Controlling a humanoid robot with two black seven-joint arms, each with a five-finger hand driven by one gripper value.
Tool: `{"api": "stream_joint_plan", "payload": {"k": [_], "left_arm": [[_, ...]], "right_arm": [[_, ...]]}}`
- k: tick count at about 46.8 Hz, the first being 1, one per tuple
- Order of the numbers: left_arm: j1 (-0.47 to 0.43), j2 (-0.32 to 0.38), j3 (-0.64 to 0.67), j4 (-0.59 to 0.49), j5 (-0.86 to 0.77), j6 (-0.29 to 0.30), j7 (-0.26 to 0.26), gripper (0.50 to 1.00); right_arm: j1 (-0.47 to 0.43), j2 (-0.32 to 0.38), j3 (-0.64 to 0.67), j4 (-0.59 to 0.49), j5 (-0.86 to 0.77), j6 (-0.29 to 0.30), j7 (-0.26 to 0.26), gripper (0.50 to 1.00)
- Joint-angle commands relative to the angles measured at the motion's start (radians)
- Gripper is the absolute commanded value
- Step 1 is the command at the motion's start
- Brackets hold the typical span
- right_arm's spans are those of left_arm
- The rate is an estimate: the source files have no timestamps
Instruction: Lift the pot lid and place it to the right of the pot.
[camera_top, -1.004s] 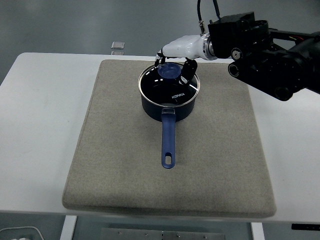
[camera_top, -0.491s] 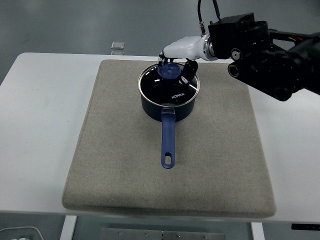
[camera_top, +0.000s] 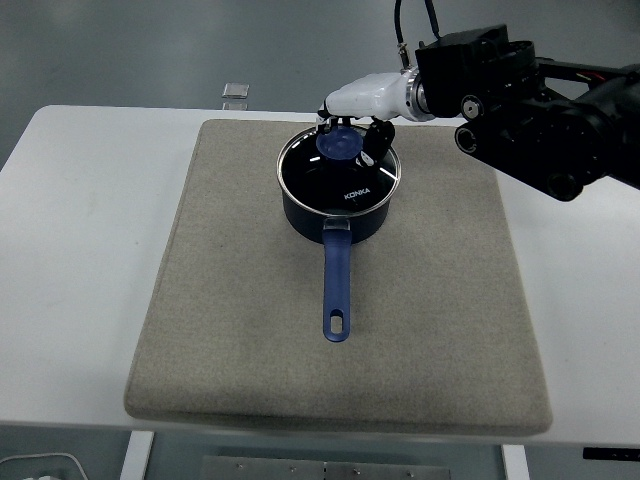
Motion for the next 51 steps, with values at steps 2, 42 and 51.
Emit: {"api": "stream_joint_plan", "payload": {"k": [2, 42, 51], "left_arm": [[0.0, 0.0, 0.0, 0.001, 0.0, 0.0, -0.001, 1.0], [0.0, 0.0, 0.0, 0.0, 0.0, 0.0, -0.001, 1.0], [0.0, 0.0, 0.0, 0.001, 0.0, 0.0, 0.001, 1.0]], "right_arm": [[0.0, -0.001, 0.003, 0.0, 0.002, 0.009, 0.0, 0.66], [0.032, -0.001, 0.043, -0.026, 0.137, 0.144, -0.011, 0.5], [0.04, 0.0, 0.043, -0.029, 0.138, 0.144, -0.014, 0.5]]}}
